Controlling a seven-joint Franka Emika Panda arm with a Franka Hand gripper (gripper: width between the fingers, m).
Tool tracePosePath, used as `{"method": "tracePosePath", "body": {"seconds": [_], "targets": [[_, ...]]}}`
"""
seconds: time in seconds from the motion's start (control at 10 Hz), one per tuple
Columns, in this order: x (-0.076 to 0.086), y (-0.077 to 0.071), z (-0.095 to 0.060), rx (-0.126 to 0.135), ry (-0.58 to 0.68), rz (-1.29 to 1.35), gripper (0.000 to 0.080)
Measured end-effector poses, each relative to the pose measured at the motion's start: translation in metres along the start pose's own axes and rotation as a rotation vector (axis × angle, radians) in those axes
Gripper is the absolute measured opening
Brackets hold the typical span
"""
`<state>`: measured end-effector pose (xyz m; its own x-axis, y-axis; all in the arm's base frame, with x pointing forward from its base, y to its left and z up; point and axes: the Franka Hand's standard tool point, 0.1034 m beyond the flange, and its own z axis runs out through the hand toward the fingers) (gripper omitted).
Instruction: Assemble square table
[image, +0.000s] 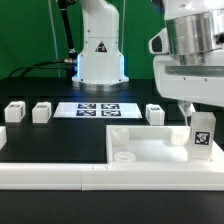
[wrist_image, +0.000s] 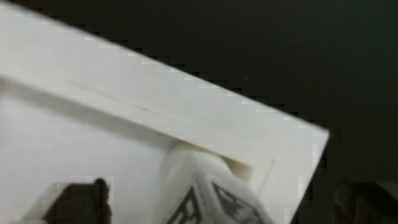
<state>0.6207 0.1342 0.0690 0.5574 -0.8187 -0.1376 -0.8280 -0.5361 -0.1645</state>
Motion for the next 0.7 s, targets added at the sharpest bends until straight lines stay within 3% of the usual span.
{"method": "tracePosePath", "body": {"seconds": [0.4,0.7], "targets": [[0.004,0.002,0.000,-0.004,-0.001,-0.335,0.0649],[0.023,0.008,-0.005,-0.045,0.026,-0.693,0.0649]]}}
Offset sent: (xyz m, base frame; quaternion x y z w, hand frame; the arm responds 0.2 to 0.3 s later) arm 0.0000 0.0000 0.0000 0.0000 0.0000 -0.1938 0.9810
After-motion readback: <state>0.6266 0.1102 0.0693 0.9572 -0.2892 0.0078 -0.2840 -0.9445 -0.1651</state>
